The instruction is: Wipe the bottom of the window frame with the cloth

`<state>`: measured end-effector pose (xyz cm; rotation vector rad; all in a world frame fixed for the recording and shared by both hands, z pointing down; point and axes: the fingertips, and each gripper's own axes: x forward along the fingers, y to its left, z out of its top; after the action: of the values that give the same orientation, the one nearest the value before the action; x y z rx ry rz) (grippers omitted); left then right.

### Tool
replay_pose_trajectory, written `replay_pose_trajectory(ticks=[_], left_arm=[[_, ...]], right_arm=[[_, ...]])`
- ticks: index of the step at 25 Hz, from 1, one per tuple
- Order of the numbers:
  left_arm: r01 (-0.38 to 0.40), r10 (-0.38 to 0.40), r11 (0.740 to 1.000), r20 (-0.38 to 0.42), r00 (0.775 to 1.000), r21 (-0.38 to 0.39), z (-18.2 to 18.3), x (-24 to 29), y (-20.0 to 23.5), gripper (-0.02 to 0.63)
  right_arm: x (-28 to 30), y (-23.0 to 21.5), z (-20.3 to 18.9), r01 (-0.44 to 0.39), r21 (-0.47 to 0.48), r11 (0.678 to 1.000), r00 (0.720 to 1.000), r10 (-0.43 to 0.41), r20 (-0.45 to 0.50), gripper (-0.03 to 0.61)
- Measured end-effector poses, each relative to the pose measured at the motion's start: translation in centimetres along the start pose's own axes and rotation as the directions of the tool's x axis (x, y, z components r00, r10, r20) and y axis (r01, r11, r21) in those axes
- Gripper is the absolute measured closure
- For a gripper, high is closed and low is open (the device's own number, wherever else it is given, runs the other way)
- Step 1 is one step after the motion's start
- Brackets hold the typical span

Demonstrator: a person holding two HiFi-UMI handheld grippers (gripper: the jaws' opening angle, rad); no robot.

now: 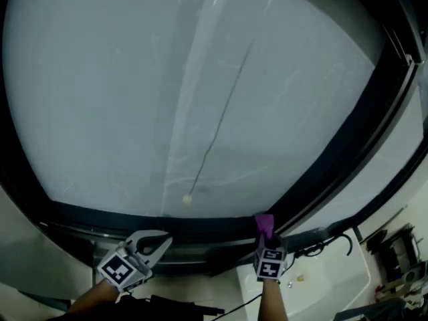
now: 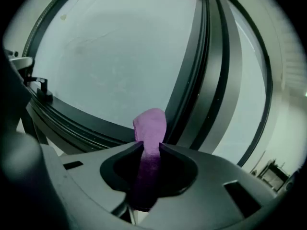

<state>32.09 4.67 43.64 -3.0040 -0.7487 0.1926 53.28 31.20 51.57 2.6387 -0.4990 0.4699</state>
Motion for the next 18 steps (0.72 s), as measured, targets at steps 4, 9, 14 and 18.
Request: replay_pose_trajectory(ticks=[4,9,14,18], left_arm=[[-0.026,0.026,0.999,0.000,1.000,0.045,-0.2,0.3,0.3,0.609],[-0.017,0.015,0.999,0.060,0.998,0.046,0.4,-0.5,-0.1,0.609],[-0.027,0.027,0.999,0.032,0.999,0.024,-0.1,-1.0,0.0,0.609],[-0.037,0.037,0.999,0.028,0.999,0.007,-0.5,-1.7,0.3,0.609]], right_arm=[[1.6,-1.1,-0.4,0.097,-0.117,0.988,0.990,-0.108,-0.089,0.492],[2.3,-0.8,0.1,0.114,-0.212,0.971,0.979,-0.146,-0.141,0.492],[2.0,-0.1,1.4,0.126,-0.323,0.938,0.966,-0.190,-0.177,0.492],[1.6,0.9,1.7,0.111,-0.411,0.905,0.967,-0.194,-0.164,0.492]])
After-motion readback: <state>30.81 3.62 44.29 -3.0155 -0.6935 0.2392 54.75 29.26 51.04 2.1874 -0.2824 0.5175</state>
